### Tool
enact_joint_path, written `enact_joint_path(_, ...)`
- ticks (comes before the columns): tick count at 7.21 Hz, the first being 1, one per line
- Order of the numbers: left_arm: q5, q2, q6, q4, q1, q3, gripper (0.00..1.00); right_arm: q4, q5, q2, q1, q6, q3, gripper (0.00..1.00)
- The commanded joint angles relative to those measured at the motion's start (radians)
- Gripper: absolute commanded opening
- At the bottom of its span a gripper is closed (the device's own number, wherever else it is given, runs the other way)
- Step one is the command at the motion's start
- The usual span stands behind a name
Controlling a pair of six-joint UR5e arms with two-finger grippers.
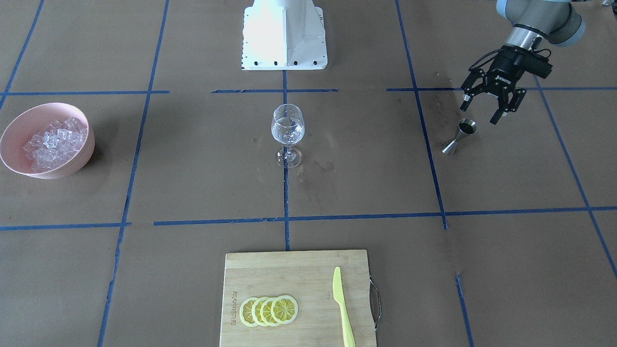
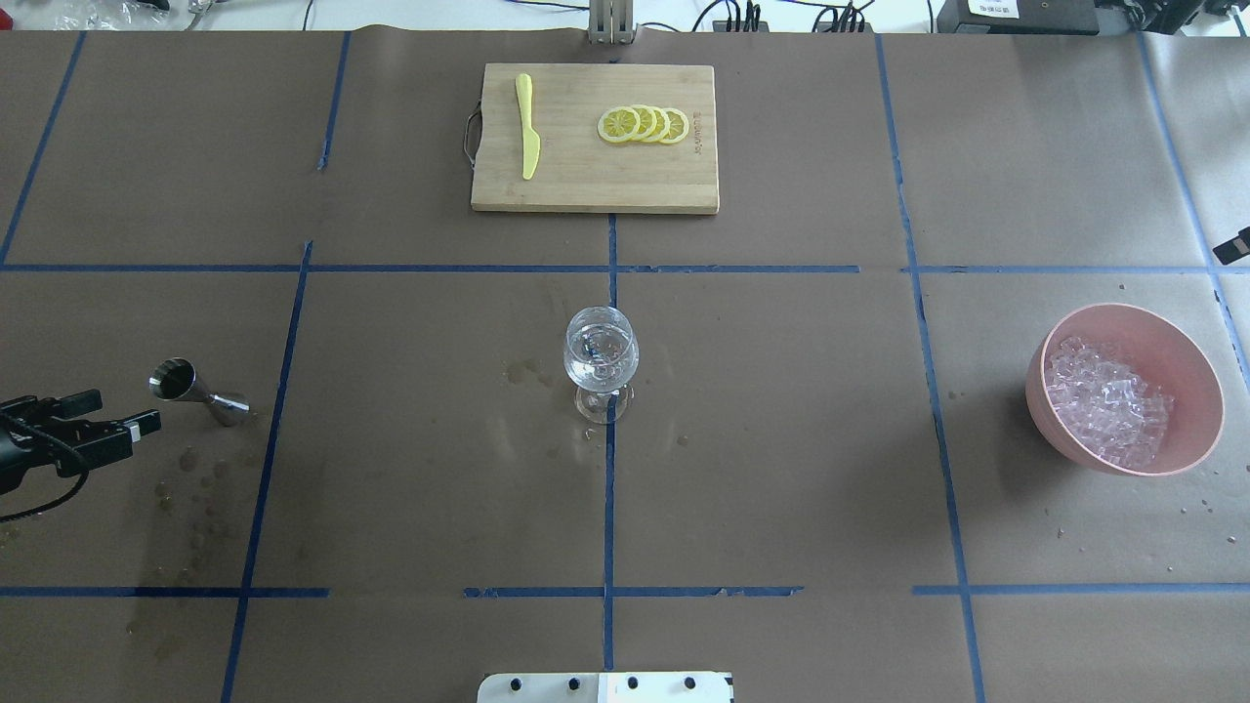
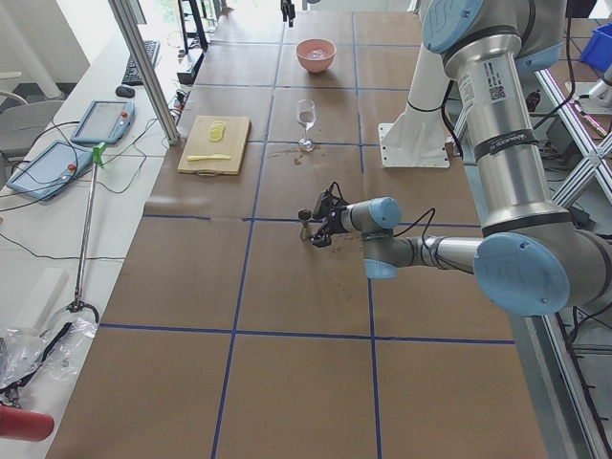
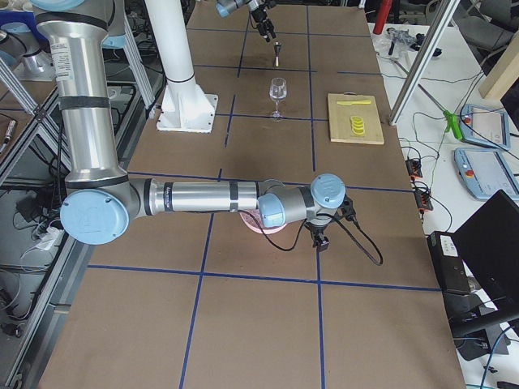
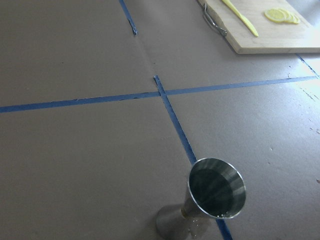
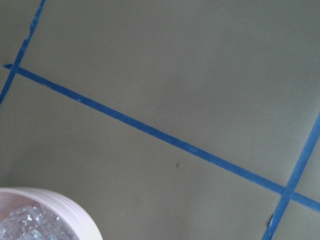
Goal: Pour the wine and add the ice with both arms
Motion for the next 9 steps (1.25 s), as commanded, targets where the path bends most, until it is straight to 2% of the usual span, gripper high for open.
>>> enact_joint_path(1,0.347,-0.005,-0.016,0.006,0.18,0.011,0.98,0.0,0.0,0.001,-0.001,0.0,0.0,1.0)
enact_joint_path(2,0.433,-0.024,-0.016,0.009,0.222,0.028,0.99,0.0,0.0,0.001,-0.001,0.0,0.0,1.0)
enact_joint_path(4,0.484,-0.083,-0.029,0.011,0.241,0.065,0.99,0.0,0.0,0.001,-0.002,0.0,-0.001,1.0)
enact_joint_path(5,0.539,-0.116,-0.042,0.009,0.253,0.112,0.99,0.0,0.0,0.001,-0.002,0.002,-0.001,1.0)
enact_joint_path(7,0.717,-0.169,-0.043,0.004,0.253,0.236,0.99,0.0,0.0,0.001,-0.007,0.0,-0.004,1.0)
enact_joint_path(9,0.753,-0.215,-0.043,0.0,0.255,0.272,0.99,0.0,0.0,0.003,-0.011,0.0,-0.012,1.0)
